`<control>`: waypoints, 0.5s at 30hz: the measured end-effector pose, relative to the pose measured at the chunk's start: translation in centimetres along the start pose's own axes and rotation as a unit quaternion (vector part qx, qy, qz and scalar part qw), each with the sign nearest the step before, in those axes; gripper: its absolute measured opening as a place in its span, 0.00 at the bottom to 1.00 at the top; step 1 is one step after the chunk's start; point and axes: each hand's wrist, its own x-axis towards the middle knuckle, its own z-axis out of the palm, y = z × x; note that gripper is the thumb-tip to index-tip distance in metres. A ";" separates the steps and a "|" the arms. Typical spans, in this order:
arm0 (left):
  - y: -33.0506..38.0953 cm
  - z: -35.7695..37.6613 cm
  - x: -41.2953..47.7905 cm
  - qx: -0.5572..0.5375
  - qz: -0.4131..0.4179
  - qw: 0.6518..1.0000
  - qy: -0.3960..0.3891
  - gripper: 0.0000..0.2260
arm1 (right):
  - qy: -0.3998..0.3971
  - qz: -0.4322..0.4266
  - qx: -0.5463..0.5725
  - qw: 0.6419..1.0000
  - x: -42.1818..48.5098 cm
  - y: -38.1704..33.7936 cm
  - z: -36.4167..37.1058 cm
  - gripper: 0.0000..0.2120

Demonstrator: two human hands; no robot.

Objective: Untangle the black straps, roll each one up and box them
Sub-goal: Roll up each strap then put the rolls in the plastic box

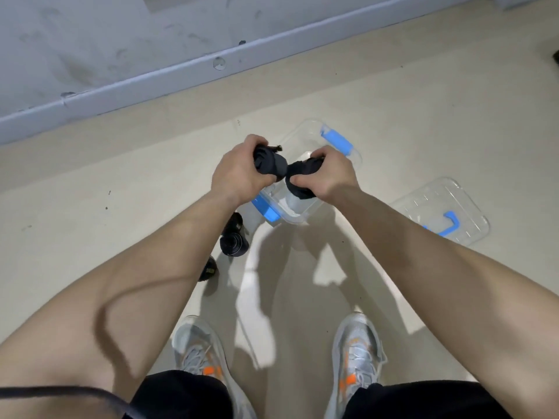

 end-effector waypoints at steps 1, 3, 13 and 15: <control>0.0 0.7 0.7 0.036 0.015 0.999 -0.029 0.30 | -0.005 -0.005 -0.034 0.999 0.6 0.1 0.0 0.32; -0.2 2.2 2.2 0.134 0.051 0.988 -0.064 0.28 | -0.020 -0.017 -0.095 0.995 1.7 0.6 0.5 0.32; -2.4 7.1 6.2 0.424 0.182 0.884 -0.076 0.07 | -0.091 -0.121 -0.271 0.951 5.1 3.1 5.8 0.20; -2.4 7.7 6.4 0.441 0.188 0.874 -0.083 0.05 | -0.103 -0.112 -0.281 0.948 5.4 3.6 6.6 0.19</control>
